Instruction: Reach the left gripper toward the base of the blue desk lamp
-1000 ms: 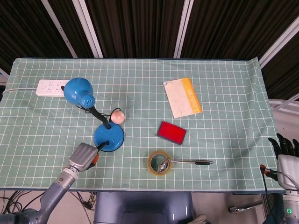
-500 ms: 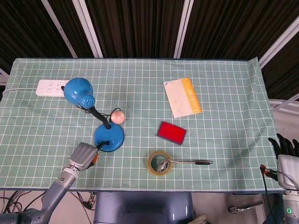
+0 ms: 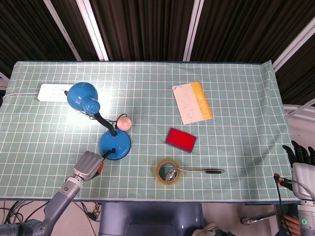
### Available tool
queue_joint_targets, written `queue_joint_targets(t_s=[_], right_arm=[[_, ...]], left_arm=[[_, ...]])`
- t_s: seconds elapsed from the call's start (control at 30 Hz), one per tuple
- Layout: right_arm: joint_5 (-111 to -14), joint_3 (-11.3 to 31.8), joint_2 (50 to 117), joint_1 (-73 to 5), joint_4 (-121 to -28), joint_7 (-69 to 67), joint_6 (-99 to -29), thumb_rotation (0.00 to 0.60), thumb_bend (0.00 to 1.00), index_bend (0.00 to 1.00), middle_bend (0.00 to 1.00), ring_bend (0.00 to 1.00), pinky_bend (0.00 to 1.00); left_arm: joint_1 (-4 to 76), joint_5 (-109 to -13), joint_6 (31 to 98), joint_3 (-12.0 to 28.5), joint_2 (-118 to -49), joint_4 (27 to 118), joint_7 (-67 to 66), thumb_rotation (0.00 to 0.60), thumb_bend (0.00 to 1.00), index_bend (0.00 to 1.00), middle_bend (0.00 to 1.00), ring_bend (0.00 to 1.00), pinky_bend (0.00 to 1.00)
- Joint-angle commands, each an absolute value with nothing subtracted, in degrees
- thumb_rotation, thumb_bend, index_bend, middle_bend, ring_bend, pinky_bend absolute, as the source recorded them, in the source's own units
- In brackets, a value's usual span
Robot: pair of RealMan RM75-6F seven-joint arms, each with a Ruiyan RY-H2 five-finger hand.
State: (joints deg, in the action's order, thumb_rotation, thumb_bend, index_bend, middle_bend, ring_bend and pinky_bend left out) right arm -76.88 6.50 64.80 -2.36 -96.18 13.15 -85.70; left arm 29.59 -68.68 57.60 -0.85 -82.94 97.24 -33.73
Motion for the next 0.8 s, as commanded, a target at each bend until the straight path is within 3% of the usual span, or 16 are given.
queue_joint_targets(t_s=[0.03, 0.2, 0.3, 0.5, 0.8], right_arm=[[-76.89, 6.5, 64.8, -2.35, -96.18, 13.17, -85.72, 0.6, 0.24, 0.17, 0.1, 0.11, 0.0], [-76.87, 6.51, 64.8, -2.37, -96.2, 13.15, -85.7, 0.6, 0.24, 0.17, 0.1, 0.11, 0.0], [-76.89, 6.49, 64.76, -2.34, -96.25, 13.08, -85.72, 0.6, 0.24, 0.17, 0.1, 0.11, 0.0], [-77.12, 6.42, 64.73, -2.23, -96.34, 13.02, -85.95, 0.6, 0.24, 0.17, 0.1, 0.11, 0.0], [-77.01, 6.33, 64.54, -2.21, -96.51, 13.15, -85.78, 0.6, 0.24, 0.17, 0.1, 0.11, 0.0]], left_arm=[[29.77, -68.51, 57.37, -1.19, -82.78, 97.35, -34.22, 0.6, 0.75, 0.25, 0.84, 0.74, 0.78], [28.82, -70.36, 62.24, -0.26, -82.58, 98.29, -35.39, 0.6, 0.7, 0.25, 0.8, 0.71, 0.76], [27.55, -72.99, 67.8, 1.4, -81.99, 99.63, -34.99, 0.6, 0.62, 0.25, 0.72, 0.64, 0.72], [24.64, -77.67, 75.35, 2.76, -77.03, 104.32, -30.57, 0.6, 0.46, 0.21, 0.46, 0.39, 0.46], [15.67, -78.78, 83.21, -2.77, -64.46, 113.36, -26.0, 0.6, 0.33, 0.16, 0.22, 0.17, 0.24]])
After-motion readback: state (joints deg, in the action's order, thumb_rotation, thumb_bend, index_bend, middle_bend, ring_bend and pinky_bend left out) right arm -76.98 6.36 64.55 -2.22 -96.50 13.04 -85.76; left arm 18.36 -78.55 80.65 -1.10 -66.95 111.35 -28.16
